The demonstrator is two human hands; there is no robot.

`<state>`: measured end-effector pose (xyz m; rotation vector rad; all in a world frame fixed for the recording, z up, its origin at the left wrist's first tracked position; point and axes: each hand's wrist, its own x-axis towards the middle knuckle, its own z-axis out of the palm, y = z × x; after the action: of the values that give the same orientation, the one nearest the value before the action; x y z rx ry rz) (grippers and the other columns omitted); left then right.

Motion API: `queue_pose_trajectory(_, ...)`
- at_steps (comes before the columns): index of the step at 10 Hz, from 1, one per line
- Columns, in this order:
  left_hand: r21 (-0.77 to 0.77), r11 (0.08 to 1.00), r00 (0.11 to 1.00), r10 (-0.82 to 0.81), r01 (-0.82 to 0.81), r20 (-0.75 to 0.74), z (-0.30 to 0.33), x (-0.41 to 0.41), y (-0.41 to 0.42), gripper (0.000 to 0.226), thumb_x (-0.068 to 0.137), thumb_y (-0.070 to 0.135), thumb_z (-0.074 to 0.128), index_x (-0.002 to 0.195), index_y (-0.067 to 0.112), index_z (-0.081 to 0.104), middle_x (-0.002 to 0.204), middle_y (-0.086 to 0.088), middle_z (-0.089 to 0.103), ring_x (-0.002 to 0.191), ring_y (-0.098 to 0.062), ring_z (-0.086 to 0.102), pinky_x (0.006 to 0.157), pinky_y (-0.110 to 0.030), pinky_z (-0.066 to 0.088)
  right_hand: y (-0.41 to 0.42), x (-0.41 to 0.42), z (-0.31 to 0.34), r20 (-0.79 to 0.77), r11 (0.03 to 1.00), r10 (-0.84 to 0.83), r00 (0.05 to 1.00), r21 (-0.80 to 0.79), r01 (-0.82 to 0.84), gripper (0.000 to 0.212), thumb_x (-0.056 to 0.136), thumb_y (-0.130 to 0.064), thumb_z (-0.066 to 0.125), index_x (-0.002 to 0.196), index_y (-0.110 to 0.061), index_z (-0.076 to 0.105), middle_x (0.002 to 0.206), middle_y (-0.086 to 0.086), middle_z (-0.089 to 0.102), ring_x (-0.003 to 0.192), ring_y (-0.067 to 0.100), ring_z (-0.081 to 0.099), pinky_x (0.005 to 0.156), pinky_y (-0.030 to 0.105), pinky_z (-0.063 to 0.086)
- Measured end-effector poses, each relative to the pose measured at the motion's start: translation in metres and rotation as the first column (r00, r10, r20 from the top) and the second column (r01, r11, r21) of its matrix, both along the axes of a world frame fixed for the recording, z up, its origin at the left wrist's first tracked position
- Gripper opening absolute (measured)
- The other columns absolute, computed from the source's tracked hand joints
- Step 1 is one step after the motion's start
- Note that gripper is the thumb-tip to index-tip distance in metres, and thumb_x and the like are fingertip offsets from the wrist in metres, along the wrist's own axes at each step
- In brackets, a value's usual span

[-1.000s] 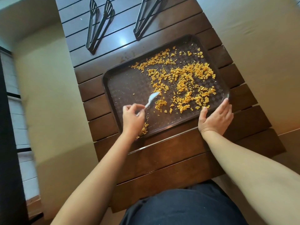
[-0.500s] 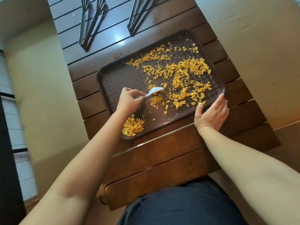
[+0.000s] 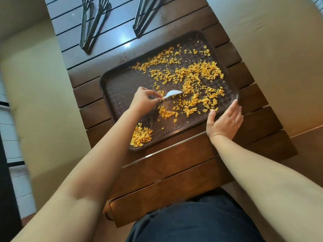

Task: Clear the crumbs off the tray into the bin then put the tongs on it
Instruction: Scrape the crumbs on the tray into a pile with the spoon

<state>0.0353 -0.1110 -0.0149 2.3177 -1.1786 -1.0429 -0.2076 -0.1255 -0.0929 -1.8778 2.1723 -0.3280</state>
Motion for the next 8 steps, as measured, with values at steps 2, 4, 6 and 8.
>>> queue_pose_trajectory(2,0.102,0.966,0.970,-0.241,0.237,0.030,0.003,0.019,0.030,0.011,0.082,0.028,0.069,0.091,0.024,0.073,0.106,0.003,0.039,0.097,-0.010,0.040,0.077,-0.024,0.039,0.000,-0.001,0.001,-0.005,1.000,0.000,1.000,0.000,0.000,0.080,0.086,-0.051,0.030,0.147,-0.002,0.014,0.149,0.020,0.028,0.139,0.032,0.022,0.113,0.045,0.014)
queue_pose_trajectory(4,0.044,0.992,0.993,-0.118,0.117,0.013,0.005,0.046,0.039,0.010,0.083,0.028,0.068,0.093,0.025,0.072,0.109,0.003,0.042,0.102,-0.010,0.042,0.078,-0.023,0.043,0.001,0.000,0.001,-0.002,1.000,0.003,1.000,-0.004,-0.003,0.080,0.086,-0.050,0.030,0.147,-0.001,0.014,0.149,0.020,0.028,0.139,0.032,0.022,0.113,0.045,0.015)
queue_pose_trajectory(6,-0.079,0.952,0.955,0.296,-0.297,-0.016,-0.009,0.047,0.027,0.015,0.089,0.030,0.060,0.099,0.025,0.071,0.125,-0.005,0.051,0.115,-0.019,0.048,0.100,-0.036,0.044,0.001,0.000,0.000,-0.005,1.000,-0.001,1.000,-0.005,0.001,0.080,0.086,-0.051,0.030,0.147,-0.002,0.014,0.149,0.020,0.028,0.139,0.031,0.021,0.114,0.045,0.015)
queue_pose_trajectory(8,0.011,0.993,0.993,0.114,-0.114,-0.035,-0.006,0.026,0.041,0.018,0.089,0.027,0.061,0.104,0.022,0.070,0.116,-0.001,0.044,0.104,-0.010,0.039,0.082,-0.021,0.036,0.001,0.000,-0.001,-0.011,1.000,-0.002,1.000,-0.004,0.002,0.080,0.086,-0.051,0.031,0.147,-0.002,0.014,0.149,0.020,0.028,0.139,0.032,0.022,0.114,0.045,0.015)
